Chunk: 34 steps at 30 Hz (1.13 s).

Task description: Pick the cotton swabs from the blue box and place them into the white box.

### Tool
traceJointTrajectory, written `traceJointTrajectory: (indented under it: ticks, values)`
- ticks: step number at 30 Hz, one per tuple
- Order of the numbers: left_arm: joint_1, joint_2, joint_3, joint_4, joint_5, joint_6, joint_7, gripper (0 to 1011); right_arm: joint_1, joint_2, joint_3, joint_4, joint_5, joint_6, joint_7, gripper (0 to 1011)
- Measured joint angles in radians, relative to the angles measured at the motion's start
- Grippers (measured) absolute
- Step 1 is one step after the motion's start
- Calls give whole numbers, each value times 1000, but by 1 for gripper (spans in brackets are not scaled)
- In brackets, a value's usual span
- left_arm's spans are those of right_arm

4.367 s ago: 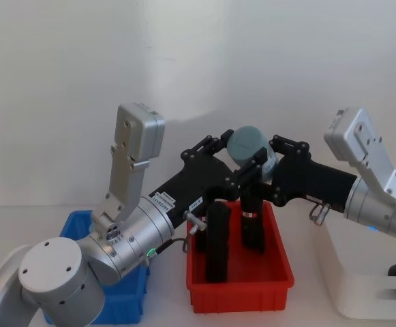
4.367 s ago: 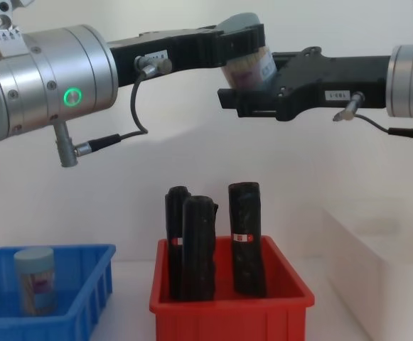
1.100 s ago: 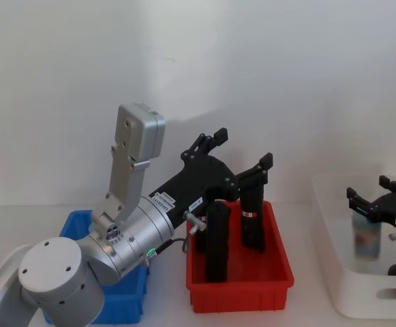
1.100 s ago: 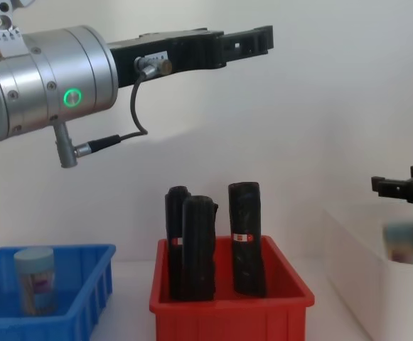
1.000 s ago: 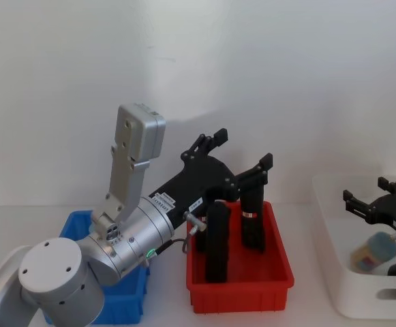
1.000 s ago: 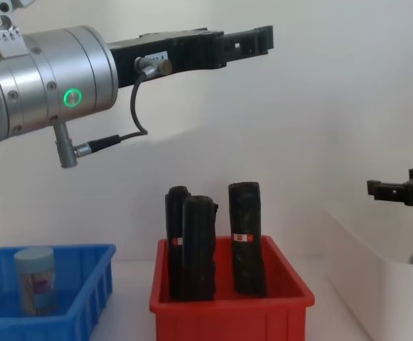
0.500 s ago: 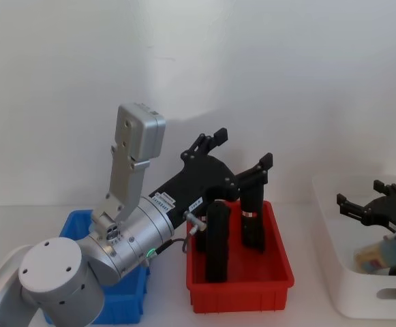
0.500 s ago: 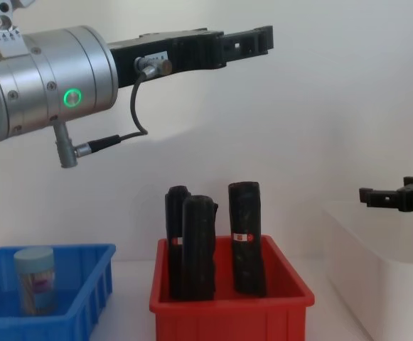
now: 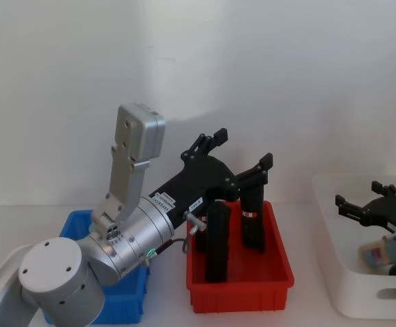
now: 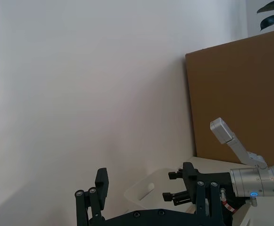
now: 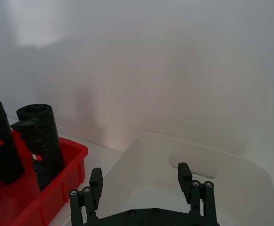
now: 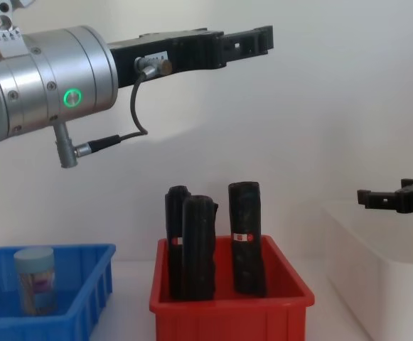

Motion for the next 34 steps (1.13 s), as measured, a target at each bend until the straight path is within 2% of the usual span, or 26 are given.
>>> traceJointTrajectory:
  ticks: [34]
  values:
    - [0,0,0,0,0,0,0,1000,5,-2,0,10,1,0,7,1002]
